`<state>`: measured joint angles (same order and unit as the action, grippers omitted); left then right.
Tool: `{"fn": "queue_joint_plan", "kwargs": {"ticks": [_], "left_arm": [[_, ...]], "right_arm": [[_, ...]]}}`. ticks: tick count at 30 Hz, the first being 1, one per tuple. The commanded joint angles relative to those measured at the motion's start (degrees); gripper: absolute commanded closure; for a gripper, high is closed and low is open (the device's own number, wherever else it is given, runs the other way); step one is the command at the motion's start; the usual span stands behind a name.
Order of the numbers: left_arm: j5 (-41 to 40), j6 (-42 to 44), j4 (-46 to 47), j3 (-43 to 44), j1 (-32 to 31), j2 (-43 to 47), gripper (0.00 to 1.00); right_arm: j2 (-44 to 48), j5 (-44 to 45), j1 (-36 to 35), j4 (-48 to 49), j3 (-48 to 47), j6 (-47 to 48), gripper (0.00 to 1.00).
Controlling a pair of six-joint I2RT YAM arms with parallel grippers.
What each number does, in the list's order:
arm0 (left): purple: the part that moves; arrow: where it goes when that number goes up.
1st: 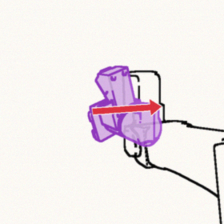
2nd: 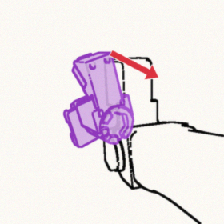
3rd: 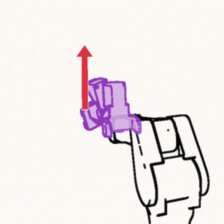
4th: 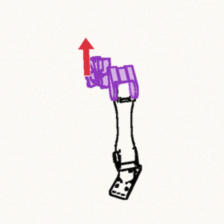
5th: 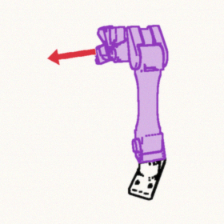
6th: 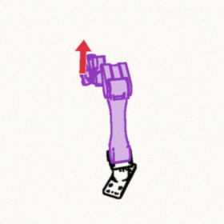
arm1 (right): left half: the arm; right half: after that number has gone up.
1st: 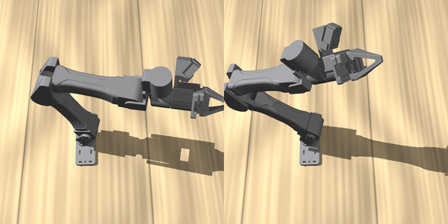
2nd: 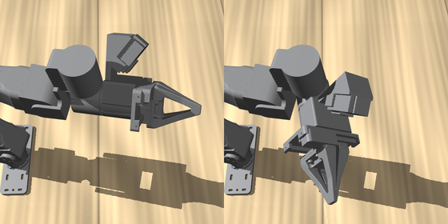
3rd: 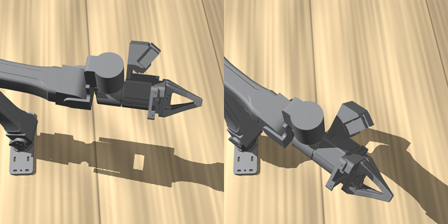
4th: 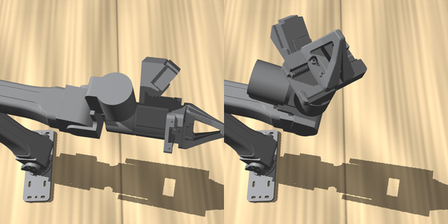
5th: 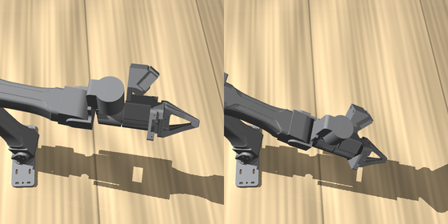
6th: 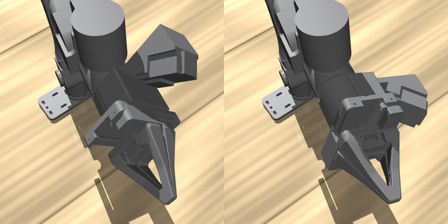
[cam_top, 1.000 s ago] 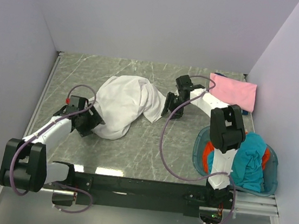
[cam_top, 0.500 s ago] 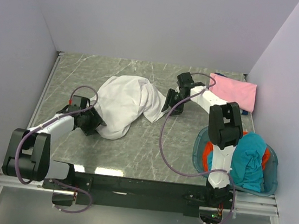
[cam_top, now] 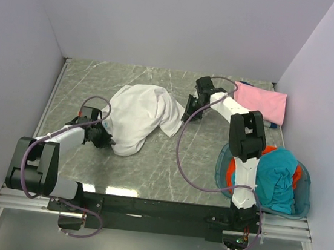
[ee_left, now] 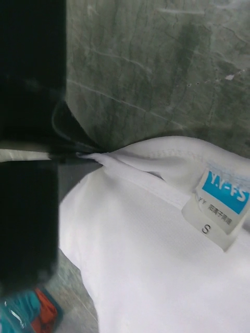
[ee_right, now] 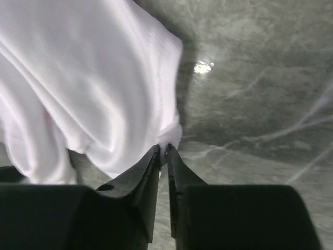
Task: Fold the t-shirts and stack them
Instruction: Flatten the tshirt out
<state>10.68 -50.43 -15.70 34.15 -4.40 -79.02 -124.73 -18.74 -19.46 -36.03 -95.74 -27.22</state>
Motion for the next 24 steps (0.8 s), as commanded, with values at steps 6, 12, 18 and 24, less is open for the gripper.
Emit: {"fn": "queue_joint_plan", "kwargs": {"ticks": [6,12,18,24], "left_arm": [[-2.1,2.4,-2.0,6.5,0.3,1.7,1.0],[-6.5,2.5,-8.7,17.9,1.9,10.1,1.0],[-9.7,3.3,-14.6,30.3,4.2,15.2,1.0],[-12.4,3.9,-19.5,40.5,7.5,19.9,1.0]], "right_arm": [[3.5,-4.8,1.9,-0.4,-4.3,0.6,1.0],[16.1,-5.7,6.1,-1.8,-2.3,1.3,1.0],[28.1,-2.7,8.1,-7.5,-4.6,4.3,1.0],[38.2,3.4,8.0,-11.3,-8.7,5.0,1.0]]}}
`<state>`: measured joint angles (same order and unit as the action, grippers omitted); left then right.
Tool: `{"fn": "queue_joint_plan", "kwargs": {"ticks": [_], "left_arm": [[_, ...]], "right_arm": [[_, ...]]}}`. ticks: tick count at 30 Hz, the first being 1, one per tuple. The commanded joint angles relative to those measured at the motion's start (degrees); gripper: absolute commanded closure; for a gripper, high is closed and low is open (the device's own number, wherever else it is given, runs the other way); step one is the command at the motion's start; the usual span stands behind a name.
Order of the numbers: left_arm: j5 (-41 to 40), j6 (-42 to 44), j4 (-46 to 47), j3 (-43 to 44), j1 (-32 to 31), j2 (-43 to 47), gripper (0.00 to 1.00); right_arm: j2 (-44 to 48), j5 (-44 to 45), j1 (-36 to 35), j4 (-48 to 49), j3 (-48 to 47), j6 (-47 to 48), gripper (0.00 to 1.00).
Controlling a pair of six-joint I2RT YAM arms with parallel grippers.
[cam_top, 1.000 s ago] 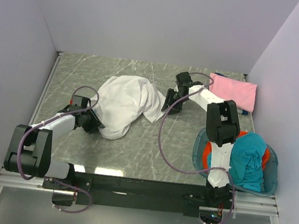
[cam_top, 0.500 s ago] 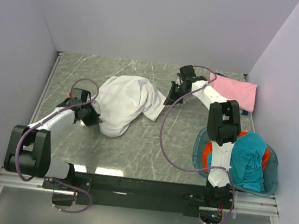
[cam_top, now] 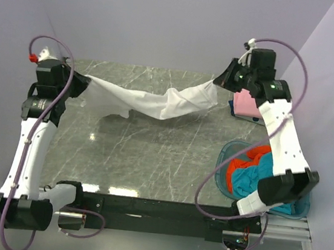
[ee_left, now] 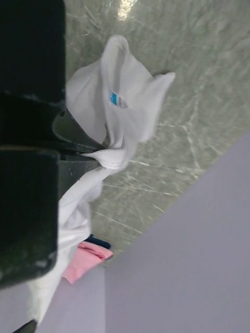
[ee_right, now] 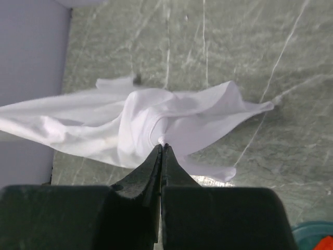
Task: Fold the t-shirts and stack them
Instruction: Flatten the tshirt out
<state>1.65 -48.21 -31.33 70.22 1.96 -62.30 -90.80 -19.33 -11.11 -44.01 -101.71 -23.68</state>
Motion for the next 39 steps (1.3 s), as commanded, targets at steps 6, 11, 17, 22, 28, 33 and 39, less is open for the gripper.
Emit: {"fn": "queue_joint_plan", "kwargs": {"ticks": [6,11,17,22,28,33,39], "left_arm": [[-1.0,1.6,-2.3,6.3,2.8,3.1,1.0],[4.9,4.4,2.9,4.3,5.7,-7.0,0.98],[10.4,7.5,9.4,7.6,7.0,-23.5,0.29],[10.8,7.0,9.8,1.5,5.1,-21.5,0.25],[8.9,5.1,4.5,-14.1,2.4,-10.9,0.35],[4.8,0.4,2.2,-24.9,-3.5,-6.3,0.41],[1.4,-4.4,0.1,-29.1,-8.6,-5.4,0.48]], "right_arm": [[9.9,9.0,-0.1,1.6,-0.5,0.5,1.0],[-2.0,7.6,1.7,0.3,-4.2,-1.1,1.0],[-19.6,-1.9,2.1,-3.8,-10.3,0.6,0.79],[-17.2,-1.5,1.7,-1.9,-0.5,1.2,0.56],[-9.7,-1.1,1.7,3.6,15.1,0.5,0.55],[-6.5,-2.5,1.4,6.3,23.3,-0.9,0.55],[-5.6,-3.3,1.1,7.5,25.2,-2.3,0.55]]}}
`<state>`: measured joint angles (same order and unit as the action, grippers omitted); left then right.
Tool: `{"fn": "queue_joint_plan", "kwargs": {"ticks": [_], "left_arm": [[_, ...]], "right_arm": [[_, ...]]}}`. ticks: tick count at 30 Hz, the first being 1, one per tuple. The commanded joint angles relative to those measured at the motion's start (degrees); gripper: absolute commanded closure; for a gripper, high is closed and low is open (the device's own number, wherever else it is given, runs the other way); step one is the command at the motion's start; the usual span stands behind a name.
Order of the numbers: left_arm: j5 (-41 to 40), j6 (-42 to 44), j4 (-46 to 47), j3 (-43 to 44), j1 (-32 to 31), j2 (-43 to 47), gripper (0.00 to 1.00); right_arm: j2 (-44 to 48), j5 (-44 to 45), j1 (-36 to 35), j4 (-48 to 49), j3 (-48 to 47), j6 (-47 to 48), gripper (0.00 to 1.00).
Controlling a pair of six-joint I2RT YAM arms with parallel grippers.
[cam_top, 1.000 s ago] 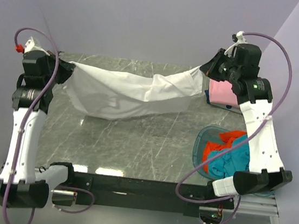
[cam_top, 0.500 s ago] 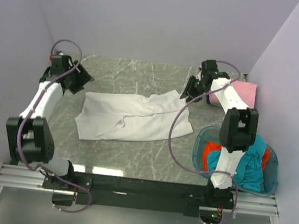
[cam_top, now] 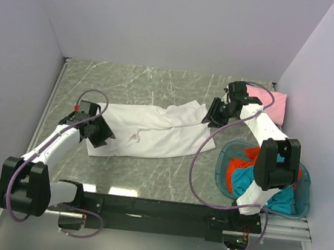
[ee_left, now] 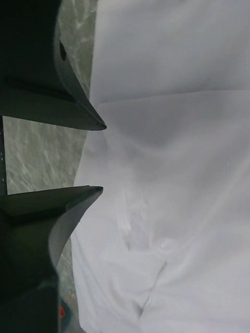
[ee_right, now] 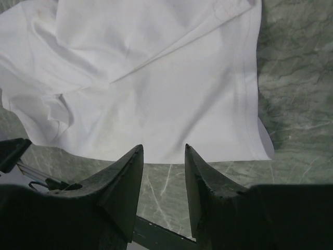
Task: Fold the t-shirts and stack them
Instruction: Flatten the tshirt out
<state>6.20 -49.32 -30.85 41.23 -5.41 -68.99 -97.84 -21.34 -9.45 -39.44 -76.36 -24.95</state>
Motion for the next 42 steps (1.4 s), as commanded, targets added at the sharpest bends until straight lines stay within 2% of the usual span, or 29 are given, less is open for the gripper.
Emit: {"fn": "queue_joint_plan", "kwargs": {"ticks": [1,19,31,41,42], "left_arm": [[-4.0,-3.2,-1.0,-0.2,-1.4,1.1,0.48],[-7.8,-0.8,-2.1,-3.2,-2.1,-3.8,0.56],[-6.9,-0.4,-0.5,-4.2,-2.1,-5.2,0.67],[-6.6,-0.3,1.1,-4.9,-2.1,-6.5,0.69],[-6.7,-0.3,1.1,-4.8,-2.1,-6.4,0.72]], "right_arm": [[1.1,-1.6,-0.6,2.9,-0.4,-1.1,0.55],[1.7,-1.7,-1.4,3.2,2.9,-1.2,0.57],[1.3,-1.2,-1.8,2.8,2.8,-1.3,0.57],[1.4,-1.0,-1.8,2.6,2.8,-1.3,0.58],[1.4,-0.9,-1.9,2.6,2.9,-1.3,0.58]]}}
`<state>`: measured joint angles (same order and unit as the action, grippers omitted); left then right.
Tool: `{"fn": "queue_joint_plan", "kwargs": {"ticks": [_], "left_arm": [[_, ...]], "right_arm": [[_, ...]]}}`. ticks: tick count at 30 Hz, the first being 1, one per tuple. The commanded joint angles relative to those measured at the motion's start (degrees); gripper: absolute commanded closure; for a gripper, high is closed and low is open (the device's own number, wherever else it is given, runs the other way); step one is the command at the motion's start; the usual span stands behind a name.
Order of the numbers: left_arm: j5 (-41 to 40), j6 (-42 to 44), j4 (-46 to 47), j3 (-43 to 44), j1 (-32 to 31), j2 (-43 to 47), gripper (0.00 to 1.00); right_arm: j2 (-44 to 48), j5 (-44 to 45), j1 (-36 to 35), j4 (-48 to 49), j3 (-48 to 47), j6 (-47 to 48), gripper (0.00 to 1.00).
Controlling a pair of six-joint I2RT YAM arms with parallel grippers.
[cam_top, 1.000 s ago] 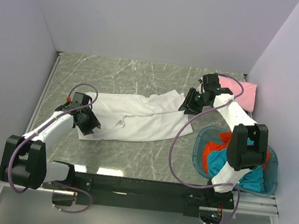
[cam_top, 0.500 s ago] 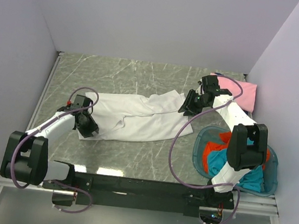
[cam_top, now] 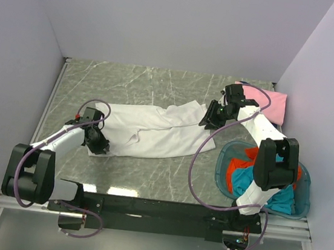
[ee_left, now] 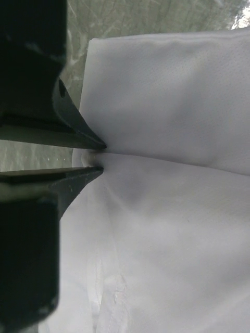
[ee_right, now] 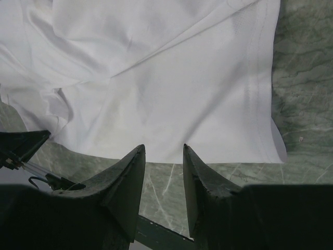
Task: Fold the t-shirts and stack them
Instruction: Flatten the tshirt out
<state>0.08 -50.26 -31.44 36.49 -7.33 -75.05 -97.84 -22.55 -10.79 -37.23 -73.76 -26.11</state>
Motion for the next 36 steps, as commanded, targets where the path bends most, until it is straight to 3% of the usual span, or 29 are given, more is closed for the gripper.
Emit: {"fn": "queue_joint_plan", "kwargs": {"ticks": [1,12,25,36], "left_arm": [[-0.6,0.6,1.7,0.0,-0.2,-0.4,0.75],[-0.6,-0.7,-0.5,4.2,-0.2,3.3,1.0],[-5.7,-0.6,-6.5,16.8,3.7,10.3,1.0],[-2.8,-0.4,-5.8,13.2,7.2,14.4,1.0]], "right_arm": [[1.5,0.3,-0.6,0.4,0.3,-0.1,0.58],[-1.4,2.4,-0.6,-0.3,-1.6,1.8,0.58],[-13.1,10.6,-0.1,-2.8,-16.6,2.6,0.58],[-23.1,16.3,0.4,-5.3,-25.7,3.6,0.59]]}}
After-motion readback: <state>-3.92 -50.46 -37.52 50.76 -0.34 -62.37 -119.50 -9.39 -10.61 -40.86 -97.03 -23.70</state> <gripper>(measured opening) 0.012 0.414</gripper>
